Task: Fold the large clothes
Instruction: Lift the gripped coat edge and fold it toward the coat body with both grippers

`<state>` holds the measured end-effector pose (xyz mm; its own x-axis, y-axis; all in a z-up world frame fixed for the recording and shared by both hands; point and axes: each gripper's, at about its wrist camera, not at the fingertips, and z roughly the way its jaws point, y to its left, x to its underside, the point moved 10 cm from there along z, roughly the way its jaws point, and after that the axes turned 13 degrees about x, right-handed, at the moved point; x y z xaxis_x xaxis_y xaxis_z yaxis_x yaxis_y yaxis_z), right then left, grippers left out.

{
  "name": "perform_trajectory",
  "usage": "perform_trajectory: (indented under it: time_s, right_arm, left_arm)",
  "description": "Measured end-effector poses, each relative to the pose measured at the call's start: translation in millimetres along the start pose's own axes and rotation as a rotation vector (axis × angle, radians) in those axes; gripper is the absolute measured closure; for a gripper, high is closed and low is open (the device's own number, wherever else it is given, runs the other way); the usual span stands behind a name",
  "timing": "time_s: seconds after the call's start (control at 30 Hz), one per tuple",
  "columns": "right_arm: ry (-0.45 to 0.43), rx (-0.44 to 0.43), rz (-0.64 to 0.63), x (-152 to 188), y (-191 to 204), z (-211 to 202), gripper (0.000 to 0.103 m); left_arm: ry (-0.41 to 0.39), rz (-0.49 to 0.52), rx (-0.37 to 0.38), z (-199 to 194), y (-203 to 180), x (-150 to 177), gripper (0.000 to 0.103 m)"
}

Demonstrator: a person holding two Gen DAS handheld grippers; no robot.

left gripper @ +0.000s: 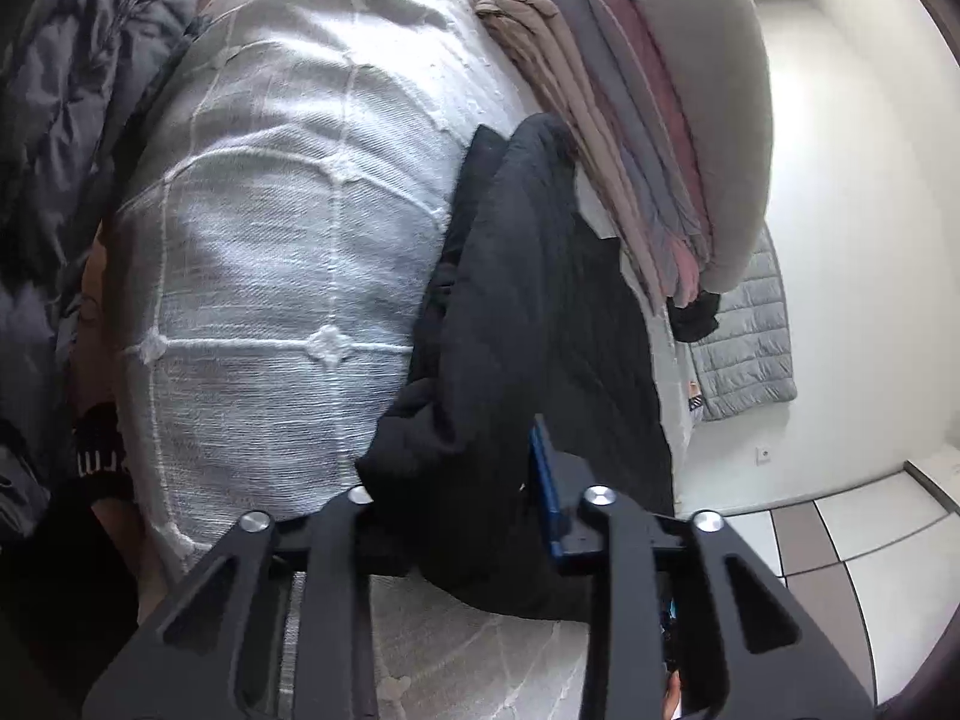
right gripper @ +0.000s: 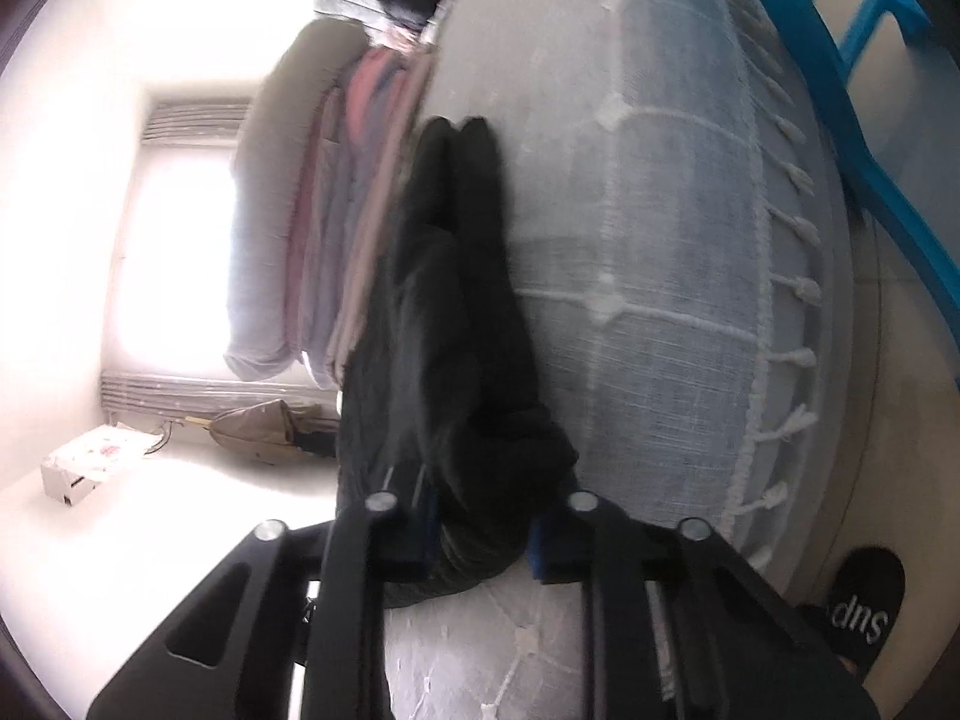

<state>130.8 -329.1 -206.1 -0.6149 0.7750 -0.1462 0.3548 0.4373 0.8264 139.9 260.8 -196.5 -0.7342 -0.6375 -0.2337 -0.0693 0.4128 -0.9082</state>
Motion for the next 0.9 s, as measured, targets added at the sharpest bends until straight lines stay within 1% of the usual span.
perform_trajectory:
  time_s: [0.07,0.1,0.23,0.37,0.47,0.57,0.6,0.7,0.73,0.8,0.83,0.87,0.9]
  right_arm:
    - [-0.029,-0.048,-0.012,-1,17,-7,0.086]
    - [-0.042,-0.074,-0.024,-2,31,-12,0.087]
    - [-0.063,-0.136,-0.083,-2,76,-25,0.088]
    - [-0.062,-0.189,-0.139,15,116,-44,0.088]
    - [-0.06,-0.214,-0.16,33,126,-65,0.088]
    - [-0.057,-0.209,-0.155,54,117,-92,0.088]
    - [-0.054,-0.198,-0.152,61,111,-98,0.088]
    - [-0.03,-0.103,-0.157,92,83,-114,0.087]
    - [0.001,-0.051,-0.152,103,69,-114,0.084]
    - [0.011,0.089,-0.125,111,36,-117,0.076]
    - [-0.005,0.162,-0.103,110,16,-123,0.075]
    - [-0.031,0.211,-0.092,107,5,-129,0.075]
    - [-0.078,0.265,-0.11,105,3,-138,0.074]
  left_arm:
    - [0.0,0.022,0.02,-1,-12,-1,0.082]
    - [0.002,0.029,0.043,-3,-22,-3,0.083]
    - [-0.003,0.038,0.107,-10,-52,-12,0.085]
    - [0.007,0.075,0.144,-20,-79,-11,0.087]
    - [0.022,0.1,0.163,-35,-95,-1,0.088]
    - [0.03,0.11,0.172,-54,-99,8,0.088]
    - [0.033,0.11,0.173,-65,-98,14,0.088]
    - [0.042,0.097,0.169,-88,-84,32,0.088]
    - [0.046,0.093,0.161,-94,-78,38,0.088]
    - [0.052,0.083,0.128,-101,-60,45,0.088]
    - [0.052,0.059,0.121,-102,-48,47,0.088]
    - [0.052,0.03,0.126,-103,-39,48,0.088]
    - [0.05,0.005,0.128,-101,-31,48,0.088]
